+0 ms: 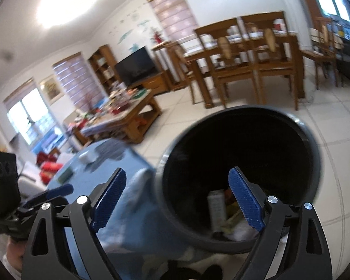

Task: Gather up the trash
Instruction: 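Return both tools to the table above the blue packet and purple bottle, then grasp the blue packet with the left tool while the right tool grasps the purple spray bottle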

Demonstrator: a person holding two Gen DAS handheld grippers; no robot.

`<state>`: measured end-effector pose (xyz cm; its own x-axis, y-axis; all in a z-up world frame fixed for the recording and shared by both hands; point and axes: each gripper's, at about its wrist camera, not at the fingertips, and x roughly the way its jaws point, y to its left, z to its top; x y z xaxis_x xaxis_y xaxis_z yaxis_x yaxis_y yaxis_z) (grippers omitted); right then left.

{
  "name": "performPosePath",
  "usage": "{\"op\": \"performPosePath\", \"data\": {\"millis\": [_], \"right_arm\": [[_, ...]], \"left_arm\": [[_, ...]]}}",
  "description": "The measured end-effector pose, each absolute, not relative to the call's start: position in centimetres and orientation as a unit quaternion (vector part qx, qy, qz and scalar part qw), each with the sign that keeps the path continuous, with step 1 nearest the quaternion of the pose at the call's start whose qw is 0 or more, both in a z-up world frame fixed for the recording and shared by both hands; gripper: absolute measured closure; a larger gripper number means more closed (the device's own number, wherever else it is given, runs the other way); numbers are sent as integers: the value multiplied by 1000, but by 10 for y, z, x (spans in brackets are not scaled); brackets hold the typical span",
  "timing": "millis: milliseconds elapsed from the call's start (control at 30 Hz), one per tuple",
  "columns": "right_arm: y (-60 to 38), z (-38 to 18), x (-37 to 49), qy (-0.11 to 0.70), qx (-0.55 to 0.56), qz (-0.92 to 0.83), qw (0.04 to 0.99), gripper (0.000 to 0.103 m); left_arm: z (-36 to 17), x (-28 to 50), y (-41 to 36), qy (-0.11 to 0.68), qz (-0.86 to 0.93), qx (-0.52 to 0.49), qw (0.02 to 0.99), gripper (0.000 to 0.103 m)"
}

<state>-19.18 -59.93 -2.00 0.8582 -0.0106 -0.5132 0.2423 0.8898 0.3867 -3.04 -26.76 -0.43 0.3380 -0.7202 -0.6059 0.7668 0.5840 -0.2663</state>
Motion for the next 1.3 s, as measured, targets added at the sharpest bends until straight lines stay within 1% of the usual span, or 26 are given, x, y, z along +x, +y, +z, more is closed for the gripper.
{"op": "performPosePath", "data": {"millis": [167, 300, 467, 500, 533, 633, 767, 800, 867, 933, 1000, 1067, 1100, 1133, 1267, 1300], "right_arm": [[-529, -16, -157, 285, 190, -7, 939, 15], [-466, -15, -129, 308, 162, 48, 936, 15], [-380, -20, -102, 336, 115, 135, 925, 15], [-366, -21, -98, 341, 106, 148, 922, 18], [-349, -23, -95, 348, 95, 162, 919, 24], [-302, -33, -78, 375, 59, 189, 906, 35], [-267, -49, -59, 411, 32, 197, 890, 39], [-261, -52, -54, 418, 28, 199, 886, 43], [-264, -57, -52, 425, 22, 205, 881, 46], [-260, -60, -51, 430, 15, 208, 878, 52], [-257, -61, -50, 433, 8, 207, 877, 52], [-256, -61, -49, 437, 1, 204, 876, 54], [-256, -61, -47, 439, -3, 203, 875, 58], [-255, -62, -46, 442, -8, 201, 874, 59], [-248, -68, -37, 452, -27, 187, 872, 63], [-246, -68, -36, 453, -35, 181, 872, 67]], "left_arm": [[-2, -19, -192, 348, -407, 13, 845, 5], [-7, 1, -122, 356, -335, -3, 872, 5], [-26, 32, -40, 396, -215, -15, 893, 5], [-32, 39, -29, 410, -199, -19, 890, 5], [-36, 43, -22, 420, -192, -23, 887, 5], [-47, 57, -14, 438, -183, -15, 880, 5], [-53, 60, -26, 446, -200, 2, 872, 5], [-54, 62, -27, 447, -203, 5, 871, 5], [-57, 67, -34, 449, -207, 15, 869, 5], [-61, 70, -33, 452, -207, 16, 868, 6], [-65, 71, -30, 455, -207, 13, 866, 6], [-68, 76, -29, 457, -212, 10, 864, 15], [-68, 75, -27, 456, -209, 10, 865, 23], [-67, 77, -25, 454, -209, 6, 866, 28], [-67, 79, -18, 452, -209, 1, 867, 32], [-67, 79, -16, 451, -211, -1, 867, 35]]}}
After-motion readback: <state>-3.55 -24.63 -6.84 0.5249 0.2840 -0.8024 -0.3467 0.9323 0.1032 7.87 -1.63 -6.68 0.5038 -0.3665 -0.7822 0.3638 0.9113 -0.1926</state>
